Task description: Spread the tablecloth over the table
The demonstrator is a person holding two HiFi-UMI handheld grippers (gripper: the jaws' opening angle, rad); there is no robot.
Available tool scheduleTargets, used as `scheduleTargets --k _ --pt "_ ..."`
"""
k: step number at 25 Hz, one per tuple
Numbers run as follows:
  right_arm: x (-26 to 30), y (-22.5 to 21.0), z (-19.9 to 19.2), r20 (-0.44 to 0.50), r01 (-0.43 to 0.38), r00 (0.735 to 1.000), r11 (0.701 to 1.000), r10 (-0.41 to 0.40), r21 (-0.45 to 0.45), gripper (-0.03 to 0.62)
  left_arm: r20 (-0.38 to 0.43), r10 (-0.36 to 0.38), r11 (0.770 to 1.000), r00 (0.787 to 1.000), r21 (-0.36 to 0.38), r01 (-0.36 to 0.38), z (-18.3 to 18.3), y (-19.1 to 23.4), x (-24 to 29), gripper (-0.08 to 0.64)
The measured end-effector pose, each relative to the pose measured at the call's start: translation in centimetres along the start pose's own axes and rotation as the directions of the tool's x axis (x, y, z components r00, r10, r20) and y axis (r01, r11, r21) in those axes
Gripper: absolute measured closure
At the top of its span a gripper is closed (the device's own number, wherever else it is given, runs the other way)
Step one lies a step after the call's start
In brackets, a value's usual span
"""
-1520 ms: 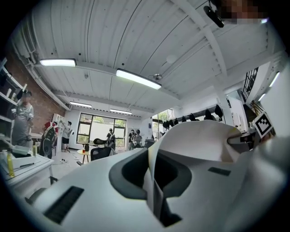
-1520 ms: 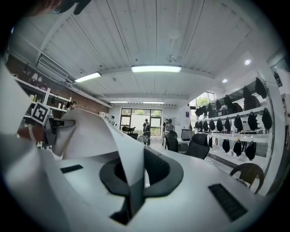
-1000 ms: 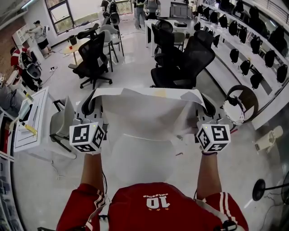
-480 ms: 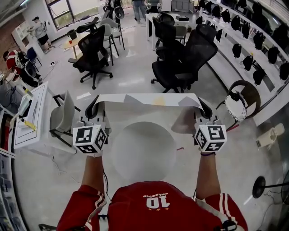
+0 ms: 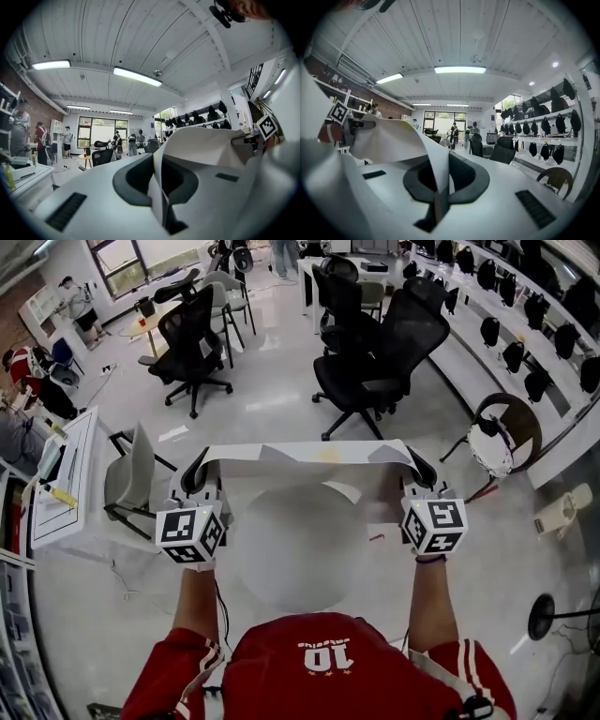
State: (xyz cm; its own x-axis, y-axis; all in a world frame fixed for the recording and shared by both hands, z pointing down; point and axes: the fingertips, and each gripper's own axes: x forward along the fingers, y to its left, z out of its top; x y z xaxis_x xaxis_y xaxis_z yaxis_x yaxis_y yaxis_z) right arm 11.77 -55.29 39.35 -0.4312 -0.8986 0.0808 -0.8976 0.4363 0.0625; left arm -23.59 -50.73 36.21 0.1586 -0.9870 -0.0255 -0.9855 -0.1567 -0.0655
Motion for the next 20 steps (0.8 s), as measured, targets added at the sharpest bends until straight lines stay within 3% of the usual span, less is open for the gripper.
scheduleTargets --k 11,20 --pt "-4.2 2.2 -3.2 -0.075 0.024 0.997 1.0 -0.024 -0.009 0.575 -0.061 -0.031 0.998 0.998 -0.051 0.027 -3.3 -1.0 -4.5 0.549" --pt "-9.2 3.8 -7.2 -0.147 0.056 0.988 0.998 -0.05 0.041 0.575 -0.124 -0.072 0.996 0.99 -0.055 0.066 -6.4 -2.8 -8.9 0.549"
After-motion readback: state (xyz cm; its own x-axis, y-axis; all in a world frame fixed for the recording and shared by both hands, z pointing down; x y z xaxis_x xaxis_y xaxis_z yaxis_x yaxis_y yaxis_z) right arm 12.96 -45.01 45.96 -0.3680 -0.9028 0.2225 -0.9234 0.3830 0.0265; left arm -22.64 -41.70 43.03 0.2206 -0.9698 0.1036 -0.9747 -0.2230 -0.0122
